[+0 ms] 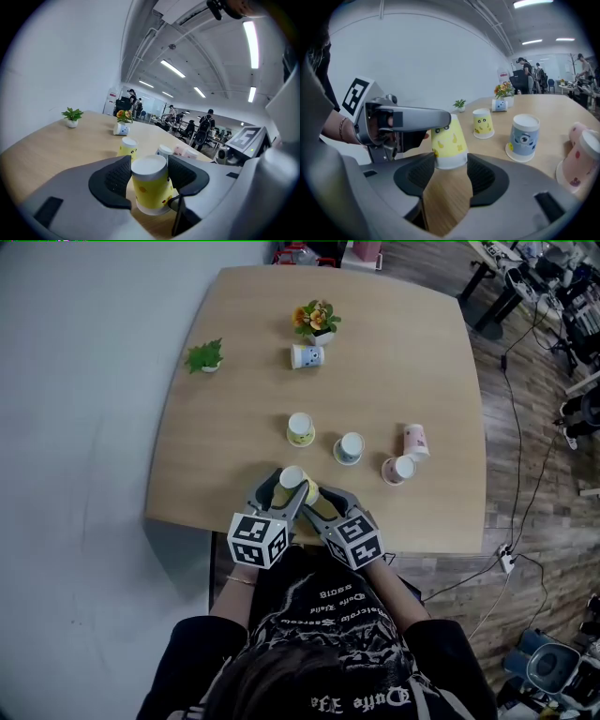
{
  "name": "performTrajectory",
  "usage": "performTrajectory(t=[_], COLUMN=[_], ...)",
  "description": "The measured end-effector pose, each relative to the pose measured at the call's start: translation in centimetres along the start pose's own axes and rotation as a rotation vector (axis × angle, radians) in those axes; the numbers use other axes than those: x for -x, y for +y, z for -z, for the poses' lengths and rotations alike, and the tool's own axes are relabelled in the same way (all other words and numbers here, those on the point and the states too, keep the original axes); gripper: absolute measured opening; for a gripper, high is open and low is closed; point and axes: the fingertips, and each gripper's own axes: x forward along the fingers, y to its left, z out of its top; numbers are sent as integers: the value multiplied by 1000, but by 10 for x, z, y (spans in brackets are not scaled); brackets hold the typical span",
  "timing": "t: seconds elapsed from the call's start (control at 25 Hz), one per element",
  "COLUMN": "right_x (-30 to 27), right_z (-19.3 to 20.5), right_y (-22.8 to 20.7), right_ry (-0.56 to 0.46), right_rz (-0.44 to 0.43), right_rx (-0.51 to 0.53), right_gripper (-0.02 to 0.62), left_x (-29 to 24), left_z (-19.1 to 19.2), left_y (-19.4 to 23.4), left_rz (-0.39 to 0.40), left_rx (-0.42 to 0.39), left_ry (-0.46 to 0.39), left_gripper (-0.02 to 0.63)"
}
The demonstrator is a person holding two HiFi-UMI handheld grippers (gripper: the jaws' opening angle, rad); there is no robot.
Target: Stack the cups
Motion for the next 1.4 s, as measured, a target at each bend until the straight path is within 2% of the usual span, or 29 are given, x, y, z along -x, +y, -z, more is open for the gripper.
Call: performTrajectory(t=[0.12, 0.24, 0.4, 0.72, 0.92, 1.0, 1.04, 1.24, 1.4], right_x=[-8, -13, -15, 3, 48, 71, 82, 122, 130], right_z=[12, 24, 31, 10, -39, -62, -71, -100, -118], right_y=[-2, -4, -8, -11, -24, -41, -53, -149, -213], right_ry=[40, 89, 103, 30, -86, -133, -142, -111, -68], right_rz=[-11, -18, -18, -24, -31, -20, -3, 160, 175], right_rx=[3, 15, -29, -27, 4, -20, -44, -177, -364], right_gripper=[225, 225, 225, 225, 227, 228, 253, 253, 253], left_x=[1, 4, 6, 9, 20, 24, 25, 33, 39], left_z=[10, 19, 32, 20, 4, -1, -3, -10, -13], left_y=[-6, -7, -14, -9, 3, 7, 10, 28, 37], left_rz=[19, 31, 50, 32, -12, -27, -33, -87, -122], left_rx=[-72, -71, -62, 48, 74, 90, 99, 131, 151], left_ry=[39, 74, 115, 75, 20, -3, -14, -43, -57], left_gripper=[247, 245, 245, 245, 245, 245, 245, 245, 245])
